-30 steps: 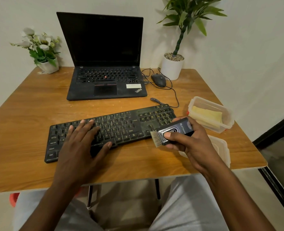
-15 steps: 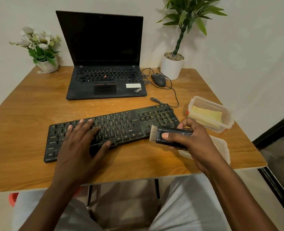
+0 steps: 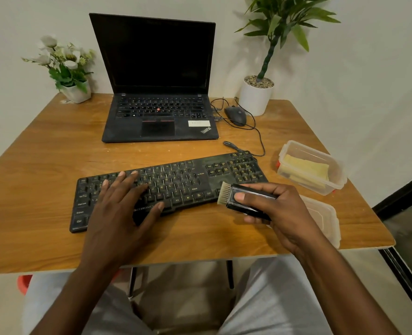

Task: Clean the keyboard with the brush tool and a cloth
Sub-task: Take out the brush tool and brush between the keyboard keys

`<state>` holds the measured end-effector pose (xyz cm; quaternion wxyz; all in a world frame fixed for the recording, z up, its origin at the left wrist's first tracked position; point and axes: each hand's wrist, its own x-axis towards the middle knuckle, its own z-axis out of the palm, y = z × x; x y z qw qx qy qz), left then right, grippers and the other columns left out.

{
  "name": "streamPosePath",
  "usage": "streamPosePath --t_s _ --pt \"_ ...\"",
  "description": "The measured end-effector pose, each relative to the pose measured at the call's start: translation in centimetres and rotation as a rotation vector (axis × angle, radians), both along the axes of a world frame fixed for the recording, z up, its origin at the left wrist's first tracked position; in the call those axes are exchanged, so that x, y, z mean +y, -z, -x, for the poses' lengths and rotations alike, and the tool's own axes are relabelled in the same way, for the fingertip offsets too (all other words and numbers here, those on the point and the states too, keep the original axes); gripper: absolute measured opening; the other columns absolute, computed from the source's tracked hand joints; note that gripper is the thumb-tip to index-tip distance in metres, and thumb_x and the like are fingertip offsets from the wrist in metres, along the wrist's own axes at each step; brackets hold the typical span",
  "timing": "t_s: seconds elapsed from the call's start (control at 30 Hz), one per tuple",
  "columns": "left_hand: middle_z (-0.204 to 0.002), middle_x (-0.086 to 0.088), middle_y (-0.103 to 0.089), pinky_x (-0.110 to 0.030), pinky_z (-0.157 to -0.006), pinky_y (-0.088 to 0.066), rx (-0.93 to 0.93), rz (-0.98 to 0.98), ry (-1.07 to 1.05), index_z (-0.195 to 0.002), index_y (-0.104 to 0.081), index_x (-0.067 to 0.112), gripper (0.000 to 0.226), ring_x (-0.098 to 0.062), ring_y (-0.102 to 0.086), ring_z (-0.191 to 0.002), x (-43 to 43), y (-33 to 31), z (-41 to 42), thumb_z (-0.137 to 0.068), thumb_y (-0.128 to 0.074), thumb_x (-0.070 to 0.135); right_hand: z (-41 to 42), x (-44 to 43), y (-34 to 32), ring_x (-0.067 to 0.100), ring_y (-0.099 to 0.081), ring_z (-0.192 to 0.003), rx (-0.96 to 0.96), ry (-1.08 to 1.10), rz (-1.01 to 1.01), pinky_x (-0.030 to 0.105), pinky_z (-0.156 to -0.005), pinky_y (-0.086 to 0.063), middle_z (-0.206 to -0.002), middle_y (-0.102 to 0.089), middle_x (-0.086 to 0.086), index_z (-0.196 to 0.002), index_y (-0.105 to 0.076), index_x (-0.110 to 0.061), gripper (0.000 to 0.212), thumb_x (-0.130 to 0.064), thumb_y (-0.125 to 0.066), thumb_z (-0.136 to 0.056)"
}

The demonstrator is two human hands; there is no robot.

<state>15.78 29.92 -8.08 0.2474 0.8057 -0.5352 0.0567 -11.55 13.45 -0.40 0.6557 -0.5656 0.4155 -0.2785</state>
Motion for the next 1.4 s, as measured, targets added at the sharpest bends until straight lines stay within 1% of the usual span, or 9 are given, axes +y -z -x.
streamPosePath --t_s 0.13,0.27,0.43,0.53,0.77,0.97,1.13,1.23,1.4 --pt "-0.164 -0.008 -0.045 -0.046 -0.131 -0.015 0.016 0.015 -0.01 -0.14 -0.063 0.019 0.069 -0.023 -0.028 -0.158 0.0 -0.1 0.0 -0.096 -0.047 0.069 0.0 -0.3 0.5 0.027 -0.081 -0.078 -0.006 0.045 0.024 0.025 -0.055 -0.062 -0.096 -0.083 0.014 -0.107 -0.083 -0.005 0.026 -0.004 -0.087 -0.081" --pt "-0.164 -0.008 -0.045 -0.046 -0.131 -0.015 0.026 0.028 -0.019 -0.138 -0.063 0.019 0.068 -0.022 -0.028 -0.158 0.0 -0.1 -0.1 -0.096 -0.046 0.07 0.0 -0.3 0.6 0.028 -0.081 -0.079 -0.014 0.02 0.033 0.026 -0.056 -0.063 -0.097 -0.083 0.014 -0.107 -0.082 -0.005 0.025 -0.001 -0.085 -0.082" --pt "-0.163 -0.008 -0.046 -0.045 -0.131 -0.014 0.036 0.031 -0.02 -0.138 -0.064 0.019 0.069 -0.021 -0.028 -0.158 0.0 -0.2 0.0 -0.095 -0.046 0.07 -0.1 -0.3 0.7 0.031 -0.082 -0.087 -0.066 0.029 0.004 0.027 -0.059 -0.064 -0.104 -0.083 0.013 -0.113 -0.081 -0.006 0.039 -0.012 -0.087 -0.075" --pt "-0.163 -0.008 -0.046 -0.045 -0.131 -0.014 0.032 0.029 -0.021 -0.138 -0.064 0.018 0.069 -0.02 -0.028 -0.158 0.0 -0.2 0.0 -0.095 -0.047 0.07 -0.3 -0.2 0.8 0.027 -0.081 -0.086 -0.099 0.036 -0.058 0.025 -0.059 -0.064 -0.105 -0.083 0.013 -0.115 -0.08 -0.005 0.047 -0.016 -0.087 -0.07" --pt "-0.163 -0.008 -0.046 -0.046 -0.131 -0.015 0.031 0.032 -0.026 -0.137 -0.065 0.018 0.067 -0.021 -0.029 -0.158 0.0 -0.2 0.0 -0.096 -0.049 0.068 -0.5 0.0 0.8 0.025 -0.081 -0.083 -0.097 0.039 -0.093 0.024 -0.058 -0.063 -0.105 -0.083 0.013 -0.109 -0.082 -0.005 0.045 -0.018 -0.09 -0.067" --pt "-0.163 -0.008 -0.046 -0.048 -0.131 -0.017 0.038 0.038 -0.027 -0.136 -0.066 0.018 0.067 -0.022 -0.029 -0.158 0.0 -0.2 0.0 -0.095 -0.048 0.068 -0.6 0.2 0.9 0.03 -0.082 -0.081 -0.064 0.056 0.007 0.027 -0.059 -0.065 -0.099 -0.083 0.011 -0.107 -0.082 -0.004 0.046 -0.017 -0.091 -0.064" --pt "-0.163 -0.008 -0.046 -0.047 -0.131 -0.016 0.037 0.047 -0.025 -0.136 -0.066 0.018 0.064 -0.021 -0.029 -0.158 0.0 -0.2 0.0 -0.096 -0.052 0.066 -0.6 0.0 1.0 0.032 -0.082 -0.081 -0.073 0.06 0.012 0.028 -0.059 -0.065 -0.099 -0.083 0.014 -0.108 -0.08 -0.001 0.049 -0.015 -0.09 -0.062" --pt "-0.163 -0.009 -0.046 -0.046 -0.132 -0.015 0.039 0.057 -0.027 -0.135 -0.067 0.018 0.063 -0.021 -0.029 -0.158 0.0 -0.3 0.1 -0.096 -0.052 0.065 -0.6 0.0 1.1 0.03 -0.081 -0.081 -0.092 0.084 0.004 0.028 -0.058 -0.064 -0.099 -0.083 0.015 -0.108 -0.08 -0.001 0.046 -0.014 -0.089 -0.065" --pt "-0.163 -0.009 -0.046 -0.046 -0.131 -0.015 0.047 0.054 -0.03 -0.136 -0.067 0.018 0.067 -0.021 -0.029 -0.158 0.0 -0.3 0.1 -0.095 -0.048 0.068 -0.7 0.1 1.3 0.029 -0.081 -0.08 -0.11 0.103 0.018 0.027 -0.058 -0.064 -0.097 -0.083 0.013 -0.105 -0.081 -0.003 0.028 -0.005 -0.087 -0.078"
